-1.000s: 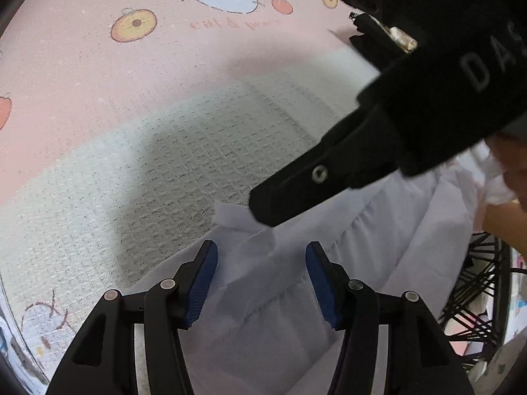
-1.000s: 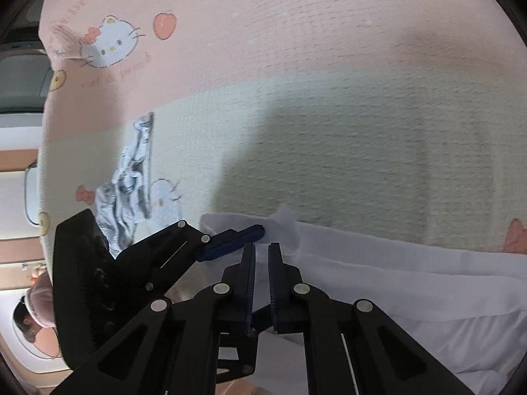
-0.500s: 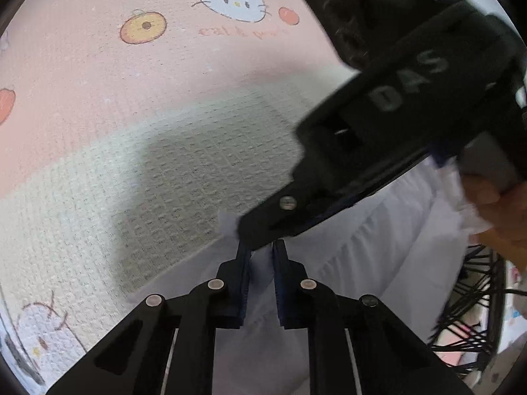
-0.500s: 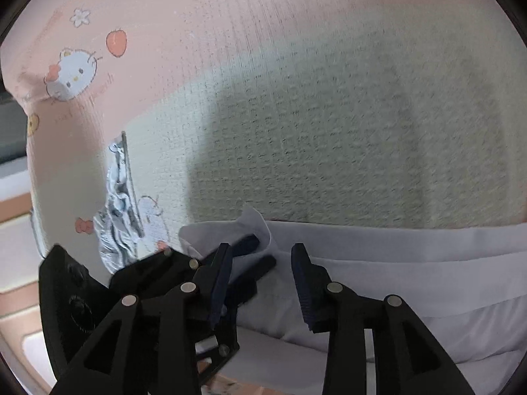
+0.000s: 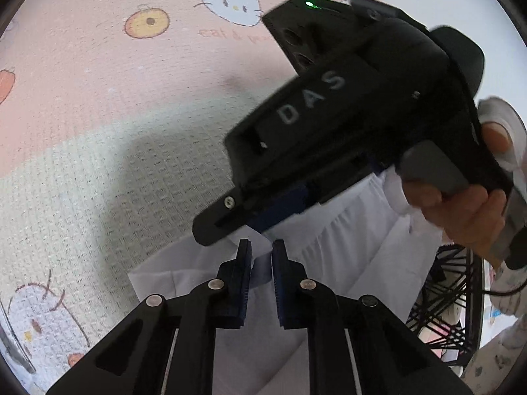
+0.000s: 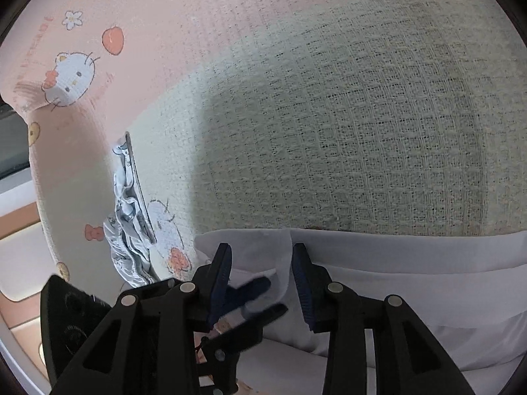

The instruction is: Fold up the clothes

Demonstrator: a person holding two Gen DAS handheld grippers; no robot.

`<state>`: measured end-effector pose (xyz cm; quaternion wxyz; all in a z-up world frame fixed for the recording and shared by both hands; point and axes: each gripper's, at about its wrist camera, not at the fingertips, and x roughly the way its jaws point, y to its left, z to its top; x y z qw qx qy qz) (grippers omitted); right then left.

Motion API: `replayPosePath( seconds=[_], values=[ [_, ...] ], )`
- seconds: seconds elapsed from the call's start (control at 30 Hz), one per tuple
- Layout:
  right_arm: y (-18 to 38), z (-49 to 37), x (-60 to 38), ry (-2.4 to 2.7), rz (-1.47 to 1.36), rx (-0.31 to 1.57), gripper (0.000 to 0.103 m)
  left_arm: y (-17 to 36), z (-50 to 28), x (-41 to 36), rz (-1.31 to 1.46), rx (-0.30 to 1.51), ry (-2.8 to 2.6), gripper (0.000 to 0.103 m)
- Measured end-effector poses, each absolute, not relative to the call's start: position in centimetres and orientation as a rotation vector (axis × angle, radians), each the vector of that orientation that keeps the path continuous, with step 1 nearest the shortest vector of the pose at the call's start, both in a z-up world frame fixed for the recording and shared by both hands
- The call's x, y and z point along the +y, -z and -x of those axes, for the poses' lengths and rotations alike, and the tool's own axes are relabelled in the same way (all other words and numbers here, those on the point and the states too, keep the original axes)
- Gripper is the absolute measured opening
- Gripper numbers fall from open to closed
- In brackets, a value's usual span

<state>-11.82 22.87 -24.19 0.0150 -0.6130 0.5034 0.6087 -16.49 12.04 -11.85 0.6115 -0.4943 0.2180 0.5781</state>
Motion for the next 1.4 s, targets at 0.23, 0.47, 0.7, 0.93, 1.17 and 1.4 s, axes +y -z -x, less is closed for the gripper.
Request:
replayPosePath(
  seconds=[0.23, 0.47, 0.7, 0.93, 1.17, 1.4],
  values=[
    [22.3, 12.8, 19.9, -2.039, 2.008, 1.029, 0.005, 11.3, 15.7, 10.9, 1.132, 0.525, -1.334, 0.011],
    [20.4, 12.8, 18.5, -2.141, 2.026, 0.818, 0.004, 9.7, 15.6, 9.7, 1.111, 0.466, -1.321, 0.011],
    [18.7, 10.4, 18.7, -2.122, 2.098, 0.772, 0.004, 9.2, 13.3, 9.4, 1.068, 0.641, -1.224, 0.011],
    [19.7, 9.1, 19.0, -2.081, 2.149, 0.796, 0.004, 10.1, 11.5, 8.8, 1.099, 0.716, -1.180, 0.011],
    [20.0, 10.0, 19.3, -2.143, 2.090, 0.871, 0.005, 9.5, 11.5, 7.8, 1.115, 0.735, -1.201, 0.011],
    [21.2, 11.5, 19.3, -2.184, 2.032, 0.839, 0.005, 9.1, 10.9, 6.6, 1.134, 0.756, -1.203, 0.011]
  ],
)
